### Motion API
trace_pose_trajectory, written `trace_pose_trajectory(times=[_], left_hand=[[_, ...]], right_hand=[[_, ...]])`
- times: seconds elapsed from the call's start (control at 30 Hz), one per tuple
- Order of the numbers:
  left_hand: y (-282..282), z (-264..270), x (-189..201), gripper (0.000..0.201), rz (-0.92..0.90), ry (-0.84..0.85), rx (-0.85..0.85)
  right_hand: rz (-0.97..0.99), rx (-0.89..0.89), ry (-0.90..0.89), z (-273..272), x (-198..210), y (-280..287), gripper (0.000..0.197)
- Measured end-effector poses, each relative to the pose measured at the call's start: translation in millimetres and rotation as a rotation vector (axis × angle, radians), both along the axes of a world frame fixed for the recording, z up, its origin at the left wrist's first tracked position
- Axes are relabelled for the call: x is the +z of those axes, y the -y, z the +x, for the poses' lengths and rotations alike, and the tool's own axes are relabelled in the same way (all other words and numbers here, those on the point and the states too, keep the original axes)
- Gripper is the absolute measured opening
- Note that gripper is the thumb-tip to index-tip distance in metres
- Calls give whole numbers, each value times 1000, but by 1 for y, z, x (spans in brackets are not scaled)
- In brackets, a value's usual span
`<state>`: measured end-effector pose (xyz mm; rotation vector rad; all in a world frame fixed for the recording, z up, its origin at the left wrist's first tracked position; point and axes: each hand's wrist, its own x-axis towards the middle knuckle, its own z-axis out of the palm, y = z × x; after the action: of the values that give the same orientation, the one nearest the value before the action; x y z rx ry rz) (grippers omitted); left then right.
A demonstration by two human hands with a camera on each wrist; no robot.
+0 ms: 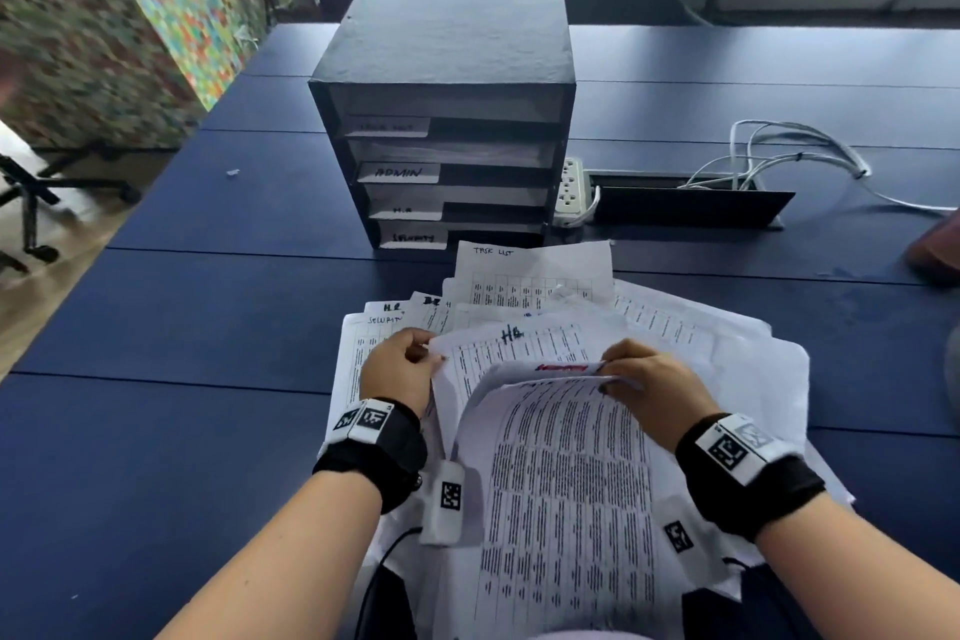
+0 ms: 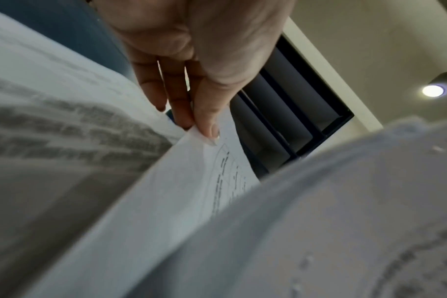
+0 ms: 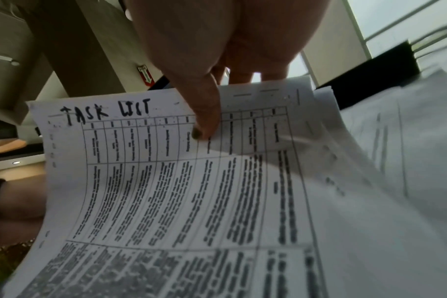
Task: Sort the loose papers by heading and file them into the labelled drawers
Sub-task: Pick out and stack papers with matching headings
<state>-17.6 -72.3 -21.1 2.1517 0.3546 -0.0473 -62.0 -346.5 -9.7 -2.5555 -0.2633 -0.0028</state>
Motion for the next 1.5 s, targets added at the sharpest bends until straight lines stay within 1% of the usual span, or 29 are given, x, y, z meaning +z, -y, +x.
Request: trace_pose_trajectory(times=[0.07, 0.13, 0.23, 0.27, 0.33, 0.43, 0.5, 0.57, 0.63, 0.67, 0.73, 0.77, 0.87, 0.97, 1.03, 1.17, 1.23, 1.33, 1.37, 1.43, 1.5], left_hand=[[-3, 7, 7, 12, -22, 34, 36], [-3, 14, 12, 10, -85, 42, 47], [6, 15, 17, 15, -132, -7, -36], [12, 12, 18, 17, -180, -40, -73], [24, 4, 21, 20, -299, -99, -130], [31, -7, 23, 25, -332, -125, -221], [29, -12, 23, 26, -354, -144, -280], [25, -15, 23, 30, -388, -164, -276], [20, -14, 21, 37, -359, -133, -225], [18, -12, 19, 38, -304, -103, -193], [14, -8, 14, 37, -186, -71, -110], [13, -6, 10, 35, -161, -83, -71], [13, -4, 1, 37, -162, -123, -66], [15, -4, -1, 40, -210, -81, -57], [18, -4, 4, 38, -207, -61, -80], [30, -14, 8, 16, -218, -108, -194], [36, -21, 6, 17, -246, -134, -200], [44, -29, 8, 26, -347, -170, -228], [44, -29, 8, 26, -351, -163, -257], [42, -29, 11, 22, -350, -174, -333], [40, -27, 14, 25, -350, -204, -396]], right_hand=[[7, 2, 83, 6, 8, 5, 13], [-13, 21, 124, 13, 16, 8, 14], [-19, 64, 146, 21, 20, 7, 16], [-36, 74, 142, 22, 20, 3, 15], [-92, 76, 60, 18, 20, -4, 12], [-161, 67, -110, 7, 15, -9, 17], [-175, 64, -128, 3, 11, -8, 16], [-174, 52, -117, 3, 8, -5, 16], [-163, 34, -123, 5, 7, -4, 16], [-167, 33, -121, 6, 7, -4, 15], [-174, 45, -112, 5, 5, -5, 14], [-172, 51, -116, 3, 3, -5, 13], [-138, 47, -126, 1, -2, -3, 11], [-78, 3, -103, 3, 1, 0, 11], [-66, -16, -69, 5, 3, 2, 9], [-22, -34, 4, 9, 8, 4, 7], [-3, -53, 42, 11, 12, 6, 7], [8, -68, 71, 12, 13, 10, 7], [-2, -58, 55, 11, 12, 11, 8], [-33, -27, -40, 5, 11, 11, 14], [-61, -11, -118, 1, 10, 12, 19]])
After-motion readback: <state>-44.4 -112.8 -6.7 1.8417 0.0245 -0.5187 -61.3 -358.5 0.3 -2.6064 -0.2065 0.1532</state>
